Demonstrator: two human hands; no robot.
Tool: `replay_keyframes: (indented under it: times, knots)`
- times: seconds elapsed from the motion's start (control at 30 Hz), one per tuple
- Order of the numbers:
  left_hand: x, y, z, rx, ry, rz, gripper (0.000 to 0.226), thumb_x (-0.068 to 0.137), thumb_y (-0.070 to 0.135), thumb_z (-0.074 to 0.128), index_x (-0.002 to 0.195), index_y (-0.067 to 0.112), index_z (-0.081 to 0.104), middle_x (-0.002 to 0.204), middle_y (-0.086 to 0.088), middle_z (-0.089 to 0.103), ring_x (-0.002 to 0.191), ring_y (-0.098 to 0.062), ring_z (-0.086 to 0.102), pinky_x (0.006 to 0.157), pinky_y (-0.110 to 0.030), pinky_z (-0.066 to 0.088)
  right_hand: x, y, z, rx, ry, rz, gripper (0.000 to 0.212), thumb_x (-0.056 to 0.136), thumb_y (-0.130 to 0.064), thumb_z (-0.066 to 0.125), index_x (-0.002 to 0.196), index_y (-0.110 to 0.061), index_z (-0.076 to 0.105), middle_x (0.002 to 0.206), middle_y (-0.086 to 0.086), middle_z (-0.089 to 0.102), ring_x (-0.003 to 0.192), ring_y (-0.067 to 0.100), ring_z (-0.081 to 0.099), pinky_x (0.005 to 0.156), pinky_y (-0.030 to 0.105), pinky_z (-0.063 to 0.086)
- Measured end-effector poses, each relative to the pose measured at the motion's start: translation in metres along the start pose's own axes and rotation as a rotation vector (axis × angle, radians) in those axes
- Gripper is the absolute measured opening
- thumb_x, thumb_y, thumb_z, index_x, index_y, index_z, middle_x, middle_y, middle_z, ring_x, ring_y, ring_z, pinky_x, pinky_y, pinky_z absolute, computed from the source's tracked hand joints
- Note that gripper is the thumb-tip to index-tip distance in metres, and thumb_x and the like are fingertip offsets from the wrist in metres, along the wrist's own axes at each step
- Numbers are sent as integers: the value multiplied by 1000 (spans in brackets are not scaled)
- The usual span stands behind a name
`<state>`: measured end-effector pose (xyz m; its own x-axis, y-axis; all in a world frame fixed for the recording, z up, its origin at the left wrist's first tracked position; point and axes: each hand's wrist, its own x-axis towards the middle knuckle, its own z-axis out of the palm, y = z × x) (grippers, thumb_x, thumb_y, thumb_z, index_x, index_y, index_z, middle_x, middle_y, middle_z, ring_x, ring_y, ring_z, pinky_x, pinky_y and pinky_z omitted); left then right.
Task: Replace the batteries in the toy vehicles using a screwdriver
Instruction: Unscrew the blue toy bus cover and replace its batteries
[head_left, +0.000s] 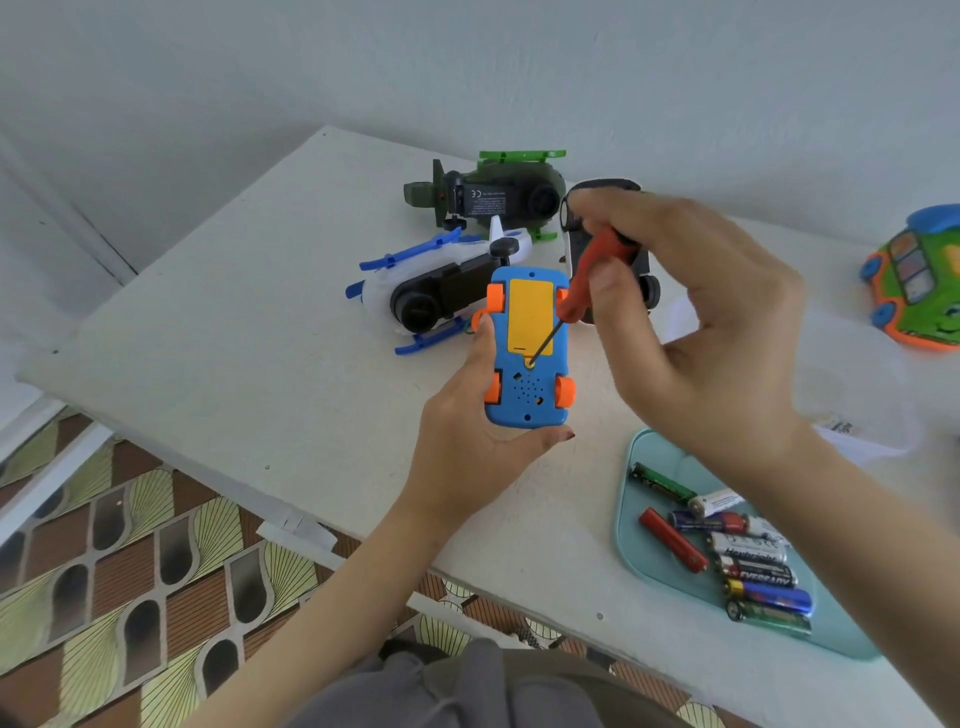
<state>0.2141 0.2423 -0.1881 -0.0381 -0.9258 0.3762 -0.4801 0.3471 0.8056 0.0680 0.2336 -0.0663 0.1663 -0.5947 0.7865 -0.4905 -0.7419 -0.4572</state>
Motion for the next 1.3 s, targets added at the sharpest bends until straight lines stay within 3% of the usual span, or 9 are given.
replay_keyframes:
  times: [0.2, 0.37, 0.57, 0.67, 0.8, 0.93, 1.03, 1.13, 1.3]
  knots:
    - [0, -1, 0, 35, 16, -6, 107, 66, 36, 85, 150, 4, 26, 126, -4, 62, 110, -6, 60, 92, -15, 49, 6, -2, -2, -56, 82, 31, 30, 83, -27, 74, 109, -11, 68, 76, 4, 61, 66, 3, 47, 66, 7, 35]
    - [-1, 0, 2, 22, 1, 4, 112, 66, 48, 81, 151, 3, 23, 127, -4, 62, 113, -4, 58, 93, -4, 41, 3, -2, -3, 46, 24, 90, 21, 91, -6, 58, 110, -4, 65, 92, 1, 68, 83, 10, 67, 76, 30, 54]
    - [-1, -1, 1, 14, -1, -10, 109, 67, 43, 82, 150, 1, 24, 131, -6, 59, 115, -3, 56, 93, -6, 43, 4, -2, -2, -52, 107, 37, 25, 85, -22, 74, 104, -7, 70, 82, 12, 65, 75, 2, 50, 69, 10, 39]
    - [0, -1, 0, 14, -13, -13, 109, 69, 49, 80, 150, 1, 26, 131, -5, 59, 115, -2, 56, 94, -7, 43, 5, -1, -2, -47, 111, 58, 25, 84, -24, 74, 104, -10, 68, 83, 2, 66, 75, -7, 52, 72, 7, 38]
    - [1, 0, 1, 3, -7, -27, 107, 70, 55, 69, 151, 2, 23, 132, 0, 58, 115, 11, 51, 94, -4, 39, 5, 1, -3, 42, 28, 63, 16, 91, -10, 61, 105, -3, 65, 90, -2, 67, 83, 11, 65, 78, 26, 51]
    - [0, -3, 1, -12, -21, -32, 110, 69, 50, 79, 151, 3, 23, 132, 0, 58, 115, 8, 53, 94, -6, 41, 7, 0, -1, -2, 45, 22, 20, 91, -13, 61, 107, -2, 68, 98, 4, 66, 93, 10, 61, 84, 16, 44]
    - [0, -2, 0, -2, -22, -39, 103, 70, 42, 79, 149, 2, 27, 130, -2, 60, 114, 10, 52, 93, -5, 41, 7, -2, -1, -42, 117, 24, 26, 83, -23, 75, 102, -7, 71, 85, 10, 65, 74, 11, 56, 67, 14, 41]
    - [0, -1, 0, -10, -25, -42, 104, 69, 41, 78, 150, 2, 26, 131, -1, 59, 114, 7, 54, 93, -5, 41, 6, -3, -1, -33, 144, 64, 23, 83, -23, 74, 100, -8, 70, 83, 0, 66, 76, 6, 60, 72, 13, 43]
    - [1, 0, 0, -41, -27, -53, 107, 67, 52, 73, 150, 4, 26, 132, 0, 59, 113, 12, 52, 93, -5, 41, 1, -1, -3, 63, 52, 84, 18, 92, -3, 56, 107, -1, 65, 88, 4, 68, 75, 11, 67, 73, 30, 53]
